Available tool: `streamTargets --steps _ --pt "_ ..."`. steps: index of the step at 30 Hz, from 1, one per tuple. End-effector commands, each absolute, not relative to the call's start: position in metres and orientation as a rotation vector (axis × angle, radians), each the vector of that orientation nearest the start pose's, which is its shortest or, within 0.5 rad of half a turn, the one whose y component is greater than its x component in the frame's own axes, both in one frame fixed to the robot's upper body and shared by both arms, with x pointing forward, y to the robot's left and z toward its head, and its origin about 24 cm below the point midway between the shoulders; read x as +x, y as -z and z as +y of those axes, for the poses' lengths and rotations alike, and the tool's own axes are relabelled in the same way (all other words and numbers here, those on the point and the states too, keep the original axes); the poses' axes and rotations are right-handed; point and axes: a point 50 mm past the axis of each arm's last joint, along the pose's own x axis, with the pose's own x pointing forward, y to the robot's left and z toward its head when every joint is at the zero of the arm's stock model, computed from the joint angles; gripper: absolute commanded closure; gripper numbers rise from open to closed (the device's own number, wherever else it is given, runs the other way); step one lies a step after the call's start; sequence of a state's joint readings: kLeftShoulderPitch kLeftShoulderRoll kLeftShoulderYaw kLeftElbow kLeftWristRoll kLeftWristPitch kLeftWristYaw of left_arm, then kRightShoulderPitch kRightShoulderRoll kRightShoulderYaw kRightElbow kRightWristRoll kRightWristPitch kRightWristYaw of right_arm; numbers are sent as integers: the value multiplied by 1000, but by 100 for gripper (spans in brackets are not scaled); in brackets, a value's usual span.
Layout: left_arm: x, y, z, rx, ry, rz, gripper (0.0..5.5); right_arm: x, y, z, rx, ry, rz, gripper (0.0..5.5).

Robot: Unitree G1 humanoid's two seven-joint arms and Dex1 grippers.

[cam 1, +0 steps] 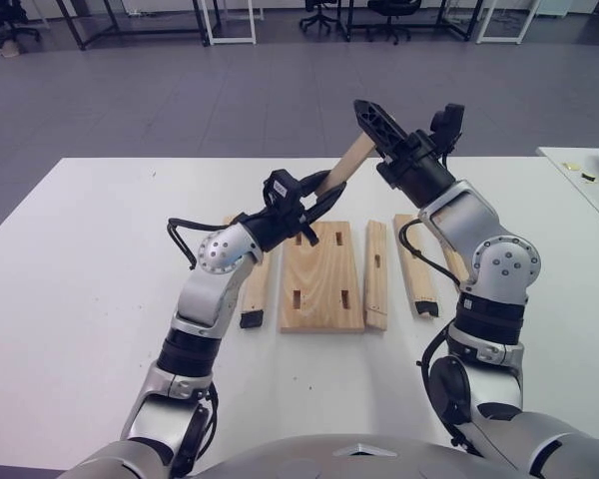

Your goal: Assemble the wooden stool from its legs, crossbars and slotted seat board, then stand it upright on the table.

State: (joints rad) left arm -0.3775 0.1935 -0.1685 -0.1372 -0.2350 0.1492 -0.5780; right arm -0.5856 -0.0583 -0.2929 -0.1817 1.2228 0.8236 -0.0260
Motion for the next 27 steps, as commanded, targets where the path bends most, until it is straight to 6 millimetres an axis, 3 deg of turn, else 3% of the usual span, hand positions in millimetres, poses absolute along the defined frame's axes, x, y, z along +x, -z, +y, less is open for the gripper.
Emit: streamTargets --steps 1,7,11,14,17,23,27 --pt "289 -153 88 145 870 -310 422 298 -215 -116 907 -751 -9 325" --pt "290 -150 88 179 862 -311 422 296 -215 -115 894 -741 2 441" --pt "291 -152 88 185 850 -327 422 299 -204 -116 838 -685 40 491" --pt "291 -152 88 189 846 -327 422 301 -195 -120 789 -631 50 505" --pt "292 -142 91 213 838 -269 422 303 -185 -137 655 -453 -1 507" --pt "299 -124 123 242 653 -199 275 266 -154 -168 682 -59 -59 508" --pt "309 -122 143 243 474 -198 273 259 -132 -177 709 62 -39 508"
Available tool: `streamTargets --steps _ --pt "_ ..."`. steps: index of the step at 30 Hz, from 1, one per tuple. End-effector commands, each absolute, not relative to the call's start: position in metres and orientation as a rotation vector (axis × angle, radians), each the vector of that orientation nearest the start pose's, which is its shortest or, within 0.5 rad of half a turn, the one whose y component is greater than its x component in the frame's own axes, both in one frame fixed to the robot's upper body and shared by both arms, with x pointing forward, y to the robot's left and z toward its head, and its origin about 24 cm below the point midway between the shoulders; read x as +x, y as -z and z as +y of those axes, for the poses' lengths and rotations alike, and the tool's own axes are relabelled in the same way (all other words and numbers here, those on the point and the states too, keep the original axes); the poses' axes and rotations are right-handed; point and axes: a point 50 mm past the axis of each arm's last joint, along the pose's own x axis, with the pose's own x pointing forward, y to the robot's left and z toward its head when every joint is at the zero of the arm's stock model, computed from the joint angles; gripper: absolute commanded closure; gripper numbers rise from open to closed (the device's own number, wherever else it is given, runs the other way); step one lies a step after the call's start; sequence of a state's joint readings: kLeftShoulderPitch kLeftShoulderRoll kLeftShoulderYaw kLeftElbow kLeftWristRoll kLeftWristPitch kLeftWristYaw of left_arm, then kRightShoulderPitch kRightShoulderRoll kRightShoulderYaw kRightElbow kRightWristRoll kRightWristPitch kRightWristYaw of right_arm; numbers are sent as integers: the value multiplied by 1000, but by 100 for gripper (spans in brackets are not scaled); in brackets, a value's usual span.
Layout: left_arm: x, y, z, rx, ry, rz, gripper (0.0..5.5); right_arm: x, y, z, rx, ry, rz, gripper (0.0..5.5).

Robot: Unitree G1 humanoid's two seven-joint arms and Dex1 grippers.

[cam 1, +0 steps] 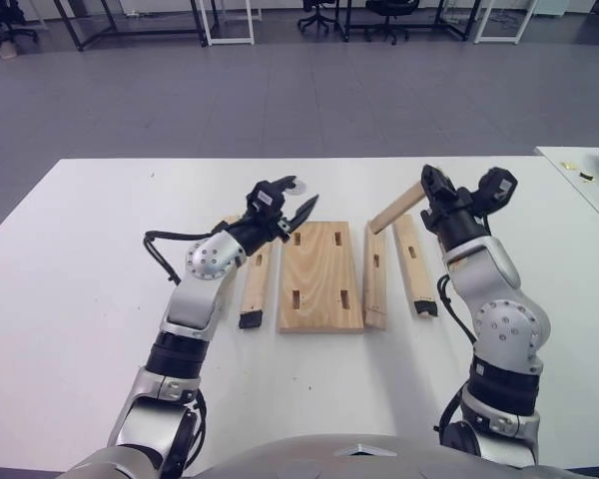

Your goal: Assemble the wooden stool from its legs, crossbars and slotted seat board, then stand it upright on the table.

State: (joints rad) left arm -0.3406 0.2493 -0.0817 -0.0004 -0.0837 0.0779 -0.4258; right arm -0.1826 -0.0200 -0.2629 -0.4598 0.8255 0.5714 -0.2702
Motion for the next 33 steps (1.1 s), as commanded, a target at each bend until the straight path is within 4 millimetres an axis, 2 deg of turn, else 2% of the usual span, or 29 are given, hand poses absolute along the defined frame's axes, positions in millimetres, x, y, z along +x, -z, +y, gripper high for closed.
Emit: streamTargets --steps 1,8,16,22,27,33 --pt "310 -122 144 241 458 -201 273 258 -127 -177 704 82 -32 508" --pt "311 -120 148 233 437 -205 273 259 -98 -171 754 82 22 508" --pt "308 -113 142 204 466 -184 273 268 -79 -165 731 58 29 508" --pt "307 -113 140 204 480 -184 273 259 -68 -162 561 78 33 508" --pt "307 -112 140 199 476 -185 273 261 -64 -159 339 11 32 508" --pt "306 -112 140 201 468 -188 273 258 -44 -173 191 -5 76 508"
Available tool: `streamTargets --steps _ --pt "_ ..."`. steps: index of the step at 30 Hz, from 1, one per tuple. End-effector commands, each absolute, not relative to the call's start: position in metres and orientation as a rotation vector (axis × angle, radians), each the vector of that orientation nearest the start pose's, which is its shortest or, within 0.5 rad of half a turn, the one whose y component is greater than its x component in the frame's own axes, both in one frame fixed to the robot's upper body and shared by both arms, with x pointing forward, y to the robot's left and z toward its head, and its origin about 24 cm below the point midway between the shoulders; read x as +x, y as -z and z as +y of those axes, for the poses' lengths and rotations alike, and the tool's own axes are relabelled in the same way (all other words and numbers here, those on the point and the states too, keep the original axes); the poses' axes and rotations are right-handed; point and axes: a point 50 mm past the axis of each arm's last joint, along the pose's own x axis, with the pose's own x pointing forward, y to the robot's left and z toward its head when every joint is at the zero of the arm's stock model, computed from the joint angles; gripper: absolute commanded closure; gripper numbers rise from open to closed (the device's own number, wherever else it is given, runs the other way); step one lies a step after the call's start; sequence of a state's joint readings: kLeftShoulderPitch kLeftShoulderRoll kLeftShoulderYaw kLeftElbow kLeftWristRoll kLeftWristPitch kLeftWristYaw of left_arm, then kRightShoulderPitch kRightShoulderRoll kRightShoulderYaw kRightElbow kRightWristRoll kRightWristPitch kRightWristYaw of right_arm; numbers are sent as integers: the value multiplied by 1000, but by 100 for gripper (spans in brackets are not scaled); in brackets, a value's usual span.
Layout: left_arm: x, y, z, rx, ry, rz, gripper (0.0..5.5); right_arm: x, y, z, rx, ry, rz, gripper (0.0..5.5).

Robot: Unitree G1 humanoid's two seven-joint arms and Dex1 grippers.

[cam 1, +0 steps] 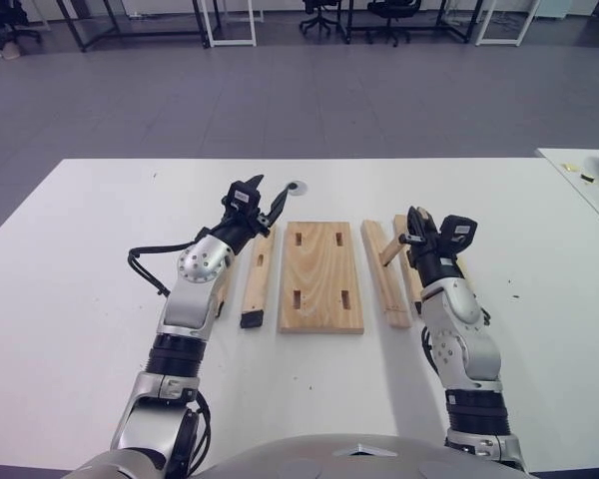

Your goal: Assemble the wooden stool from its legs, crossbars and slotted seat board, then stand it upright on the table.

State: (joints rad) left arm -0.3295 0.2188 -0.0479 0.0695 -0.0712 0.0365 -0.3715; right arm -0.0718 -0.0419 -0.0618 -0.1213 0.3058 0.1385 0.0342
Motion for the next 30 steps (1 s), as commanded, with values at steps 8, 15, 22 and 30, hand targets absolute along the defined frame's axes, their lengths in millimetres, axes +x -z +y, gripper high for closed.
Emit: streamTargets --steps 8,15,22,30 --pt "306 -111 139 218 465 -191 273 250 -10 -175 68 -88 182 508" --pt "305 -109 138 226 468 -188 273 247 -8 -171 61 -150 189 471" --pt "309 -112 141 243 456 -204 273 260 -57 -158 98 -236 20 345" --pt "305 -108 139 256 446 -204 273 234 -57 -164 50 -282 412 188"
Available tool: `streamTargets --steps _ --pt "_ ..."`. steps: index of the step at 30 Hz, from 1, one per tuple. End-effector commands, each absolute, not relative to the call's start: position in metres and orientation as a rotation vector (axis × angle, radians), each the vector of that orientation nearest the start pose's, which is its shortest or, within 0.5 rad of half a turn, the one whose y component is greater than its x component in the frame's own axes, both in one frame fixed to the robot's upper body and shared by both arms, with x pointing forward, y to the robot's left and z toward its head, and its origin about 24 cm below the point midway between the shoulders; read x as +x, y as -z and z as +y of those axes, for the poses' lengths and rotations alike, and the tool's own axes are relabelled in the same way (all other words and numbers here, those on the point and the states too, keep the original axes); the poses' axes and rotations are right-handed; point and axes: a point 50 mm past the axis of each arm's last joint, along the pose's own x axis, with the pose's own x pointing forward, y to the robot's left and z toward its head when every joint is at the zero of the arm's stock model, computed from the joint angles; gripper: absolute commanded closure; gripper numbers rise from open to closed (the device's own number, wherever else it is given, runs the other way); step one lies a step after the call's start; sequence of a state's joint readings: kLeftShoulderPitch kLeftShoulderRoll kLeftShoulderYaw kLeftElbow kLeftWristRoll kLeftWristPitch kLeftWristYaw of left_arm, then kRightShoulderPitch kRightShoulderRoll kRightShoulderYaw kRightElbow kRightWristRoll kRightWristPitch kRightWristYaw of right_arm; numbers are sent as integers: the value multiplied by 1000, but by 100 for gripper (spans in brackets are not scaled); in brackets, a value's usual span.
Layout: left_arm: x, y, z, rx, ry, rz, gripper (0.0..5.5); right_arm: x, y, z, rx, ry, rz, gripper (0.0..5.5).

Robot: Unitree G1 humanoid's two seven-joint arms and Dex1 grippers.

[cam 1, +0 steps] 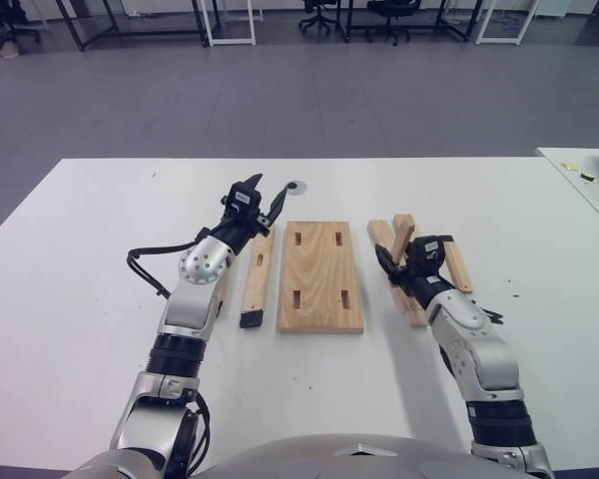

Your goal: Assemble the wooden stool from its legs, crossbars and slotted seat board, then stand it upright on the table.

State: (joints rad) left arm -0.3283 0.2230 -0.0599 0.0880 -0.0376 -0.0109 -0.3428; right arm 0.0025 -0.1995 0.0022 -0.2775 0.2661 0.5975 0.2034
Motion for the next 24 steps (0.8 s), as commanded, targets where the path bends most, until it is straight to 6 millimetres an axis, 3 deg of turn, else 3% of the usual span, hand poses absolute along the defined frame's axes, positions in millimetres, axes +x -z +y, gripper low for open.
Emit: streamTargets --steps 1,3,7,13,15,19,24 --pt "305 -108 139 257 446 -203 273 232 -57 -165 39 -274 431 172" --pt "304 -107 139 258 446 -200 273 227 -52 -166 44 -263 486 132" --pt "303 -105 138 276 450 -196 273 218 -36 -173 118 -182 600 132" --pt "302 -104 138 284 452 -193 273 213 -29 -182 15 -160 671 132" --pt "301 -104 137 288 454 -191 273 213 -29 -184 -95 -196 680 132" --pt "301 -103 136 292 456 -191 273 214 -35 -177 -138 -247 650 132" --pt "302 -103 136 298 459 -190 273 216 -34 -173 -37 -229 642 151"
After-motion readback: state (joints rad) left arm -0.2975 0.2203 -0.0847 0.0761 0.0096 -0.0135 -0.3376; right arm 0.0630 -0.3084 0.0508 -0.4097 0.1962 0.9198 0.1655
